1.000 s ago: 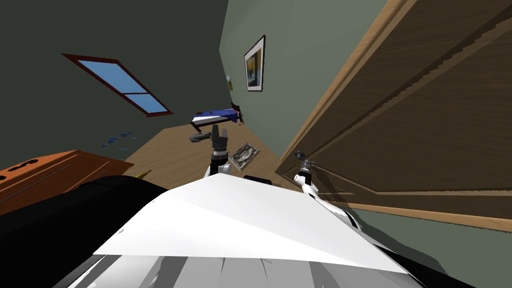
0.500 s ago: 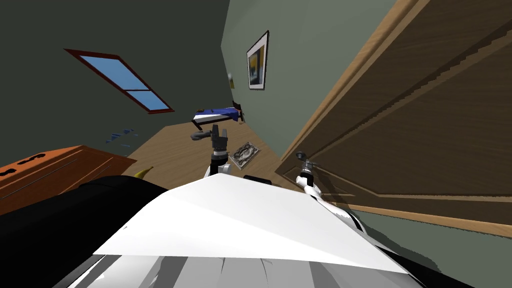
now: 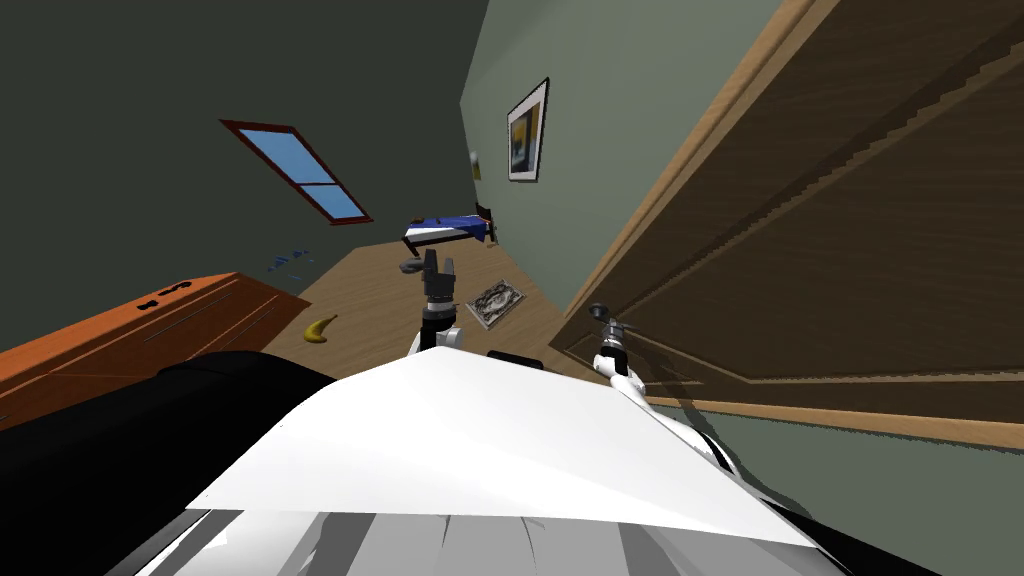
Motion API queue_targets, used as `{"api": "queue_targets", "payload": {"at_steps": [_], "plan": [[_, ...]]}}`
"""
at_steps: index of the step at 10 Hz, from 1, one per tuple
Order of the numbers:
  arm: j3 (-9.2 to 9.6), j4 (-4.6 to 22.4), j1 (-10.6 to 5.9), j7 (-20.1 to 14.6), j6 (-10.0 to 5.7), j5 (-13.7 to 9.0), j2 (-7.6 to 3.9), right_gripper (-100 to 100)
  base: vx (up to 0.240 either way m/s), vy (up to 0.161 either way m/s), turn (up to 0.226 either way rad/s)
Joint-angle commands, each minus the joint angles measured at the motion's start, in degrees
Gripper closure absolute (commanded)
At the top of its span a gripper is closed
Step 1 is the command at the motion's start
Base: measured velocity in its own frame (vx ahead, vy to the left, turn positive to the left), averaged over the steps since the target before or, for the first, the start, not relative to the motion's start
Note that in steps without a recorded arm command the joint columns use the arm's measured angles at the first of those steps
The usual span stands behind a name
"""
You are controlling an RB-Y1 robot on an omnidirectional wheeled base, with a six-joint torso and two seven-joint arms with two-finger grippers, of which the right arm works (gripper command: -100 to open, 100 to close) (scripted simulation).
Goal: Pull the door open
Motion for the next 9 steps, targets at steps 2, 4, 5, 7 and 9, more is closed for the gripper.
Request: {"api": "queue_targets", "payload": {"at_steps": [2, 4, 5, 7, 9], "plan": [[2.28, 2.4, -1.75, -1.9, -1.87, 1.2, -0.09, 100, -0.176, -0.030, 0.073], [2.73, 2.3, -1.68, -2.3, -1.97, 1.5, -0.20, 100, -0.194, -0.047, 0.083], [2.73, 2.3, -1.68, -2.3, -1.97, 1.5, -0.20, 100, -0.041, -0.016, -0.007], [2.48, 3.8, -1.80, -2.7, -2.14, 1.7, -0.62, 100, -0.070, -0.027, 0.031], [2.73, 3.9, -1.98, -3.2, -2.42, 2.3, -0.66, 100, -0.209, -0.031, 0.139]]}}
